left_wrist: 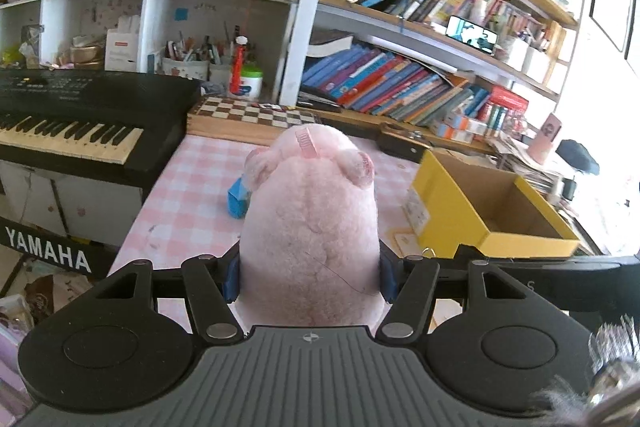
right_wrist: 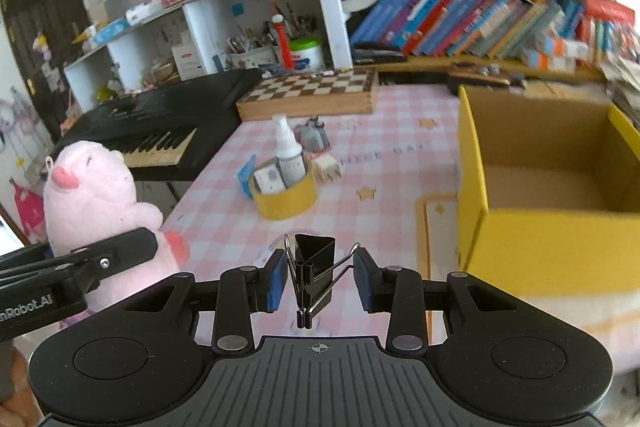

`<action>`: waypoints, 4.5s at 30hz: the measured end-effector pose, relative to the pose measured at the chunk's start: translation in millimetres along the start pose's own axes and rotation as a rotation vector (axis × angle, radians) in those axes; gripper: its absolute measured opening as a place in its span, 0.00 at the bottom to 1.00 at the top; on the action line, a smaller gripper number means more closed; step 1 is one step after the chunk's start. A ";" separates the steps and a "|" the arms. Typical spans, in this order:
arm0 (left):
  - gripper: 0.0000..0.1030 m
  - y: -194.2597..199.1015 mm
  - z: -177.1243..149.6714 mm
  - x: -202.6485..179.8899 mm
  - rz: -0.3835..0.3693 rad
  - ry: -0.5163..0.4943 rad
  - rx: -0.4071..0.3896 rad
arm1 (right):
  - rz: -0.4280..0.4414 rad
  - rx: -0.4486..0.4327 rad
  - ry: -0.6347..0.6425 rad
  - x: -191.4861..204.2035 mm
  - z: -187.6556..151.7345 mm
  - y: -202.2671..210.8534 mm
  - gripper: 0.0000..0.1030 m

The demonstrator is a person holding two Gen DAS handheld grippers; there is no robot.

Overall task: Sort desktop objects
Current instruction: 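Carry the pig with the left tool while the right tool carries the clip toward the yellow box, then open the left tool to drop the pig in the box while the right tool drops the clip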

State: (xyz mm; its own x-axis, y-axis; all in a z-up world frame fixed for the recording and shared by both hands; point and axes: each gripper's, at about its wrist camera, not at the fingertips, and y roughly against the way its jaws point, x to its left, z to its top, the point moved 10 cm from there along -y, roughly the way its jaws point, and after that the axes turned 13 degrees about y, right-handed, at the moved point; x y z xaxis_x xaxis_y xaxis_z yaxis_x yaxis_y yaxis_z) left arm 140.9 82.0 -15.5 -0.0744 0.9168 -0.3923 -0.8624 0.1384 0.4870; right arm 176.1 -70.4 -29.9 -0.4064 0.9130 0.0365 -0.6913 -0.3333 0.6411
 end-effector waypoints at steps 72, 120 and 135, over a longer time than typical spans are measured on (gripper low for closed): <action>0.57 -51.5 -90.9 -224.1 -0.403 -0.267 0.257 | -0.308 0.070 -0.212 -171.6 -82.9 88.5 0.35; 0.57 -267.1 -40.9 -282.7 -0.124 -0.339 0.464 | -0.047 0.209 0.530 -283.8 26.7 -83.1 0.35; 0.59 -312.4 -48.0 -284.8 -0.013 -0.511 0.521 | 0.015 0.366 0.792 -280.8 13.5 -141.1 0.35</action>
State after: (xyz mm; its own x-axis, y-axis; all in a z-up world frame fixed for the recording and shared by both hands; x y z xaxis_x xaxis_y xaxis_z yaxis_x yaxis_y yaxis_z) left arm 407.5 -240.3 -93.4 0.2869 0.9567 -0.0492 -0.5019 0.1939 0.8429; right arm 395.8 -276.6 -120.3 -0.8037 0.4318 -0.4094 -0.5021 -0.1232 0.8560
